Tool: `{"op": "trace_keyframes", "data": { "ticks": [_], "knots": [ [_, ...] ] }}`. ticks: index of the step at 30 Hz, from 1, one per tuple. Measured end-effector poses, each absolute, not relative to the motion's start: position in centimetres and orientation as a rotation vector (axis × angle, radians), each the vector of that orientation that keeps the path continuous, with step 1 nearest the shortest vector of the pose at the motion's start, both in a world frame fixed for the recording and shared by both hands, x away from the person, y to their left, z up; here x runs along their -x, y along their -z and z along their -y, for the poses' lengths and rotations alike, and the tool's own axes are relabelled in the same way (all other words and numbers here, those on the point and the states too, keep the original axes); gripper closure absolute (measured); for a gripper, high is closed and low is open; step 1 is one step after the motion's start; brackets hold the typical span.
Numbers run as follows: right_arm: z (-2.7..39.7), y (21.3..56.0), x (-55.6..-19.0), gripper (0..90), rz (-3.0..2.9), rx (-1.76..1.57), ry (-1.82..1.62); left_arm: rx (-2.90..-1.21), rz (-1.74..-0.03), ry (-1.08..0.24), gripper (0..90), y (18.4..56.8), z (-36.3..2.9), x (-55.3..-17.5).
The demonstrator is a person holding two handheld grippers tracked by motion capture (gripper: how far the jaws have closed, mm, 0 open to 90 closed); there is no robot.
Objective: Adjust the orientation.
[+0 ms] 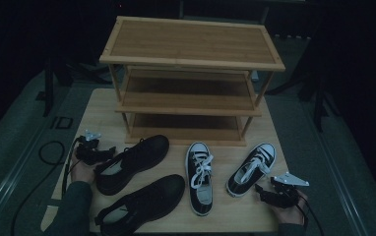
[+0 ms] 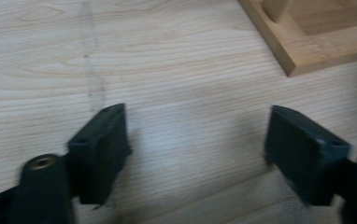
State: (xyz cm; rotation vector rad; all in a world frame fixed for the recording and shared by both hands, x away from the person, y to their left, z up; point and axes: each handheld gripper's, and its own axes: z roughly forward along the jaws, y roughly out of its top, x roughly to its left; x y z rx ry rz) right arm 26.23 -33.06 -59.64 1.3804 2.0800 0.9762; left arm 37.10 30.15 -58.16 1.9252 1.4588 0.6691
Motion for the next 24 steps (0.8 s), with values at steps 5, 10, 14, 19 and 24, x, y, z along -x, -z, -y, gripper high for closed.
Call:
{"op": "trace_keyframes", "data": {
  "ticks": [5,10,14,19,24],
  "knots": [
    [33.1,59.6,-26.2,27.8,-2.079,-1.382,-0.977,-1.962,-1.408,-0.647,31.4,58.0,-30.4,-36.6],
    [33.1,59.6,-26.2,27.8,-2.079,-1.382,-0.978,-1.978,-1.414,-0.624,43.3,57.6,-30.6,-36.4],
    [33.1,59.6,-26.2,27.8,-2.079,-1.382,-0.979,-1.979,-1.419,-0.561,48.4,57.1,-31.1,-36.3],
    [33.1,59.6,-26.2,27.8,-2.078,-1.382,-0.979,-1.968,-1.396,-0.495,51.7,56.2,-31.7,-35.8],
    [33.1,59.6,-26.2,27.7,-2.079,-1.382,-0.979,-1.98,-1.351,-0.486,53.3,54.1,-31.6,-35.0]
  ]
}}
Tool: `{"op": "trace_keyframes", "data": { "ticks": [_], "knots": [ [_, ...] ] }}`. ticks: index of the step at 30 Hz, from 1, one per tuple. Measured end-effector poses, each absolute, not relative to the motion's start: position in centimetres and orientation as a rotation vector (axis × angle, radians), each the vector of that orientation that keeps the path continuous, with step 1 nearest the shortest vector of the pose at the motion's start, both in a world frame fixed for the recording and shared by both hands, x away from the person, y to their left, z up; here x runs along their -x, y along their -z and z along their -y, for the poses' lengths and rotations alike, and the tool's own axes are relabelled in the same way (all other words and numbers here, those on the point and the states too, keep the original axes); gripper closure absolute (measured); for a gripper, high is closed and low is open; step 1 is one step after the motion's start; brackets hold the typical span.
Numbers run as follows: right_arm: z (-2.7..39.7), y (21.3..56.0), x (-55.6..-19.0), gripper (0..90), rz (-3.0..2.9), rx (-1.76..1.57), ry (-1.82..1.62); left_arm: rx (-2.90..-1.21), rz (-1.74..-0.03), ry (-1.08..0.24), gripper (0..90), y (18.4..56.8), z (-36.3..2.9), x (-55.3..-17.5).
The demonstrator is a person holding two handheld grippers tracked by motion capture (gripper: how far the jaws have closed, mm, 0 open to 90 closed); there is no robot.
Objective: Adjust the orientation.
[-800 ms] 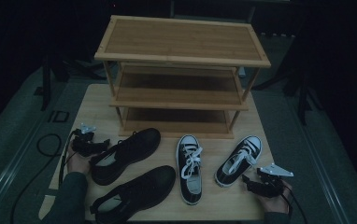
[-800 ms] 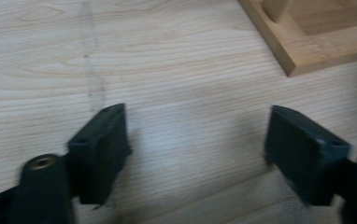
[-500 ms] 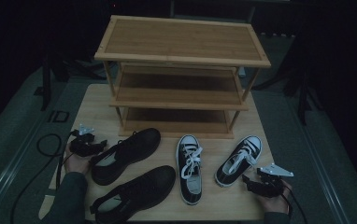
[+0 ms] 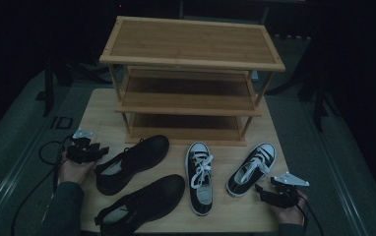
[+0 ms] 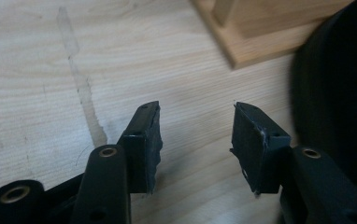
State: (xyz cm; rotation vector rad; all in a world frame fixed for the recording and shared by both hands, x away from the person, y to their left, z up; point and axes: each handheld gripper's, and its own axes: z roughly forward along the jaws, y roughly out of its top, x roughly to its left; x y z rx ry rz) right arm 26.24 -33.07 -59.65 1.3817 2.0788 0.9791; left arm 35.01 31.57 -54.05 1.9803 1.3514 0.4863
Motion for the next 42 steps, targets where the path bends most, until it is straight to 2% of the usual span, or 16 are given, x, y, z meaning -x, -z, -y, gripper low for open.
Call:
{"op": "trace_keyframes", "data": {
  "ticks": [8,19,34,42],
  "knots": [
    [33.1,59.6,-26.2,27.5,-2.079,-1.382,-0.977,-1.982,-1.316,-0.478,55.3,51.5,-31.3,-33.9],
    [33.1,59.7,-26.3,24.8,-2.087,-1.378,-0.973,-2.05,-1.136,-0.469,53.8,47.7,-29.4,-31.7],
    [33.1,59.7,-26.3,24.8,-2.087,-1.378,-0.973,-2.171,-1.025,-0.384,52.2,47.2,-26.8,-30.9],
    [33.1,59.7,-26.3,24.8,-2.087,-1.377,-0.973,-2.261,-0.997,-0.373,56.0,47.8,-25.5,-31.2]
  ]
}}
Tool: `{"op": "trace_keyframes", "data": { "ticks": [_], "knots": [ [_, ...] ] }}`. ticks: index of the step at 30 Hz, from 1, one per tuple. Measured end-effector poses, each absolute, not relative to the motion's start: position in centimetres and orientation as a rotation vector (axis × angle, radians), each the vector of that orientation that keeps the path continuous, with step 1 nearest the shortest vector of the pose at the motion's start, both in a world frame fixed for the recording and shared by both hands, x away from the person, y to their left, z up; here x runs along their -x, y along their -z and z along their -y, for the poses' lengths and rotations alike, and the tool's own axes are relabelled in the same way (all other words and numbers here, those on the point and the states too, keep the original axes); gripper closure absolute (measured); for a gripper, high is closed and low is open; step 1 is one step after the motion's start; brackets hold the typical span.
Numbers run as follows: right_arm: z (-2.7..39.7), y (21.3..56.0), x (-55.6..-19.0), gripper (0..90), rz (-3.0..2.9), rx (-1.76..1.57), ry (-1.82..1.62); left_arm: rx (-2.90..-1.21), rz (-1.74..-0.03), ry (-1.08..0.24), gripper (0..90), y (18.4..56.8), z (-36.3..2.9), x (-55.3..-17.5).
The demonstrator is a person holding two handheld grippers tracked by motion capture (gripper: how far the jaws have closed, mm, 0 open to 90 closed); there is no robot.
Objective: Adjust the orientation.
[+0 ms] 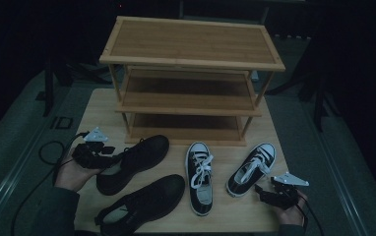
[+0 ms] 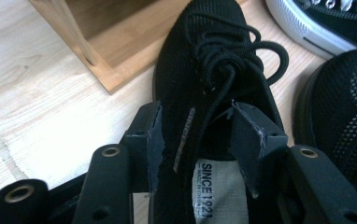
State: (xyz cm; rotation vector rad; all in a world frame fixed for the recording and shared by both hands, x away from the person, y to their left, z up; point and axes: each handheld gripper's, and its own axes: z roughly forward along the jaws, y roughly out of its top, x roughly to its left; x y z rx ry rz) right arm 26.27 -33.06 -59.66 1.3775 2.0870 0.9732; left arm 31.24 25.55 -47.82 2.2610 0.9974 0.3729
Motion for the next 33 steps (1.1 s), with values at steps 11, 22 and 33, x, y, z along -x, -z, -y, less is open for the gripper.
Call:
{"op": "trace_keyframes", "data": {
  "ticks": [11,22,33],
  "knots": [
    [33.1,59.7,-26.3,24.8,-2.087,-1.378,-0.973,-2.413,-1.039,-0.413,68.9,49.1,-23.3,-32.8],
    [33.1,59.7,-26.3,24.8,-2.087,-1.378,-0.973,-2.399,-1.051,-0.477,87.6,49.3,-23.3,-33.0],
    [33.1,59.7,-26.3,24.8,-2.087,-1.378,-0.973,-2.328,-1.103,-0.458,87.6,49.3,-26.1,-33.0]
  ]
}}
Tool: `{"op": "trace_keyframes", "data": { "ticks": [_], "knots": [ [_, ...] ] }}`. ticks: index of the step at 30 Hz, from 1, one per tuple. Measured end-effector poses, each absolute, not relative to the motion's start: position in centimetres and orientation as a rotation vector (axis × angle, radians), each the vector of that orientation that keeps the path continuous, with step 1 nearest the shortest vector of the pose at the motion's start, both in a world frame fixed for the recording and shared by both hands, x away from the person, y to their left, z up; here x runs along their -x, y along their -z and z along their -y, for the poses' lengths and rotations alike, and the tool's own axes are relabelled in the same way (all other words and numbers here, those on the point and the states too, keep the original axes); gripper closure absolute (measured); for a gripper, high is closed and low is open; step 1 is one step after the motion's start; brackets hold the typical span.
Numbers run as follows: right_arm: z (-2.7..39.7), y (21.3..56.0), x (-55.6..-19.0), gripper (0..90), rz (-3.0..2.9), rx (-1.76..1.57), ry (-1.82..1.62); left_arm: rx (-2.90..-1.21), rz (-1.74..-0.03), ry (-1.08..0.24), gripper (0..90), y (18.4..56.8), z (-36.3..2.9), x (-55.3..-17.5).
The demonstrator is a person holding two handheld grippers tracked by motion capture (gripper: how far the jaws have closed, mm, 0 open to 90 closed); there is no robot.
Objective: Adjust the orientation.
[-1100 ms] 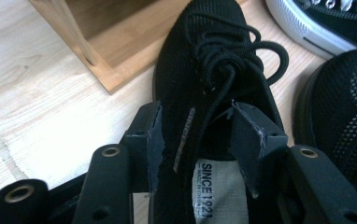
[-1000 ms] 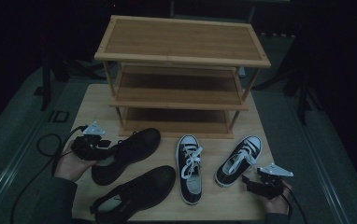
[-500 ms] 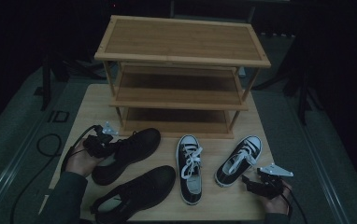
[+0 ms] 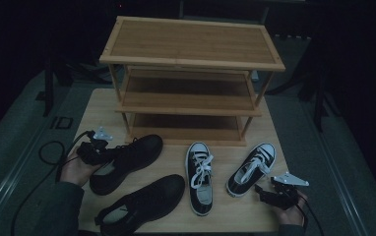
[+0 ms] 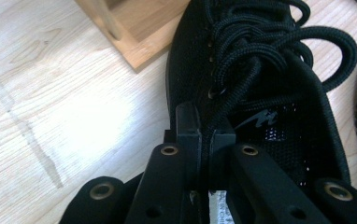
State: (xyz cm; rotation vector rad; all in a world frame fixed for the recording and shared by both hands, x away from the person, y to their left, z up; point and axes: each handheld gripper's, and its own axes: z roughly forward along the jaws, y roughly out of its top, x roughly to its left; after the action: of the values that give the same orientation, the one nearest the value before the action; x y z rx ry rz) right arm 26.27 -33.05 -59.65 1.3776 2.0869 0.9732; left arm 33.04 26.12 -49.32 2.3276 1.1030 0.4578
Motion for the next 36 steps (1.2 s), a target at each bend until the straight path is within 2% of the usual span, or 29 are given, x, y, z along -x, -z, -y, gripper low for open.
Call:
{"op": "trace_keyframes", "data": {
  "ticks": [12,14,17,20,21,28,36],
  "knots": [
    [33.0,59.6,-26.3,24.8,-2.086,-1.38,-0.973,-2.253,-1.173,-0.459,87.6,49.5,-28.1,-33.2],
    [33.1,59.7,-26.3,24.8,-2.087,-1.378,-0.973,-2.249,-1.162,-0.436,81.2,49.5,-28.0,-33.1],
    [33.1,59.7,-26.3,24.8,-2.087,-1.377,-0.973,-2.247,-1.158,-0.436,63.8,49.4,-27.9,-33.0],
    [33.1,59.7,-26.3,24.8,-2.087,-1.377,-0.973,-2.254,-1.165,-0.461,58.2,49.0,-27.8,-32.8],
    [33.0,59.6,-26.3,24.8,-2.086,-1.38,-0.973,-2.256,-1.17,-0.461,52.9,48.9,-27.8,-32.7],
    [33.1,59.7,-26.3,24.7,-2.087,-1.378,-0.973,-2.237,-1.16,-0.497,43.9,48.1,-28.0,-32.2],
    [33.1,59.7,-26.3,24.7,-2.087,-1.378,-0.973,-2.211,-1.12,-0.504,41.6,46.7,-28.2,-31.2]
  ]
}}
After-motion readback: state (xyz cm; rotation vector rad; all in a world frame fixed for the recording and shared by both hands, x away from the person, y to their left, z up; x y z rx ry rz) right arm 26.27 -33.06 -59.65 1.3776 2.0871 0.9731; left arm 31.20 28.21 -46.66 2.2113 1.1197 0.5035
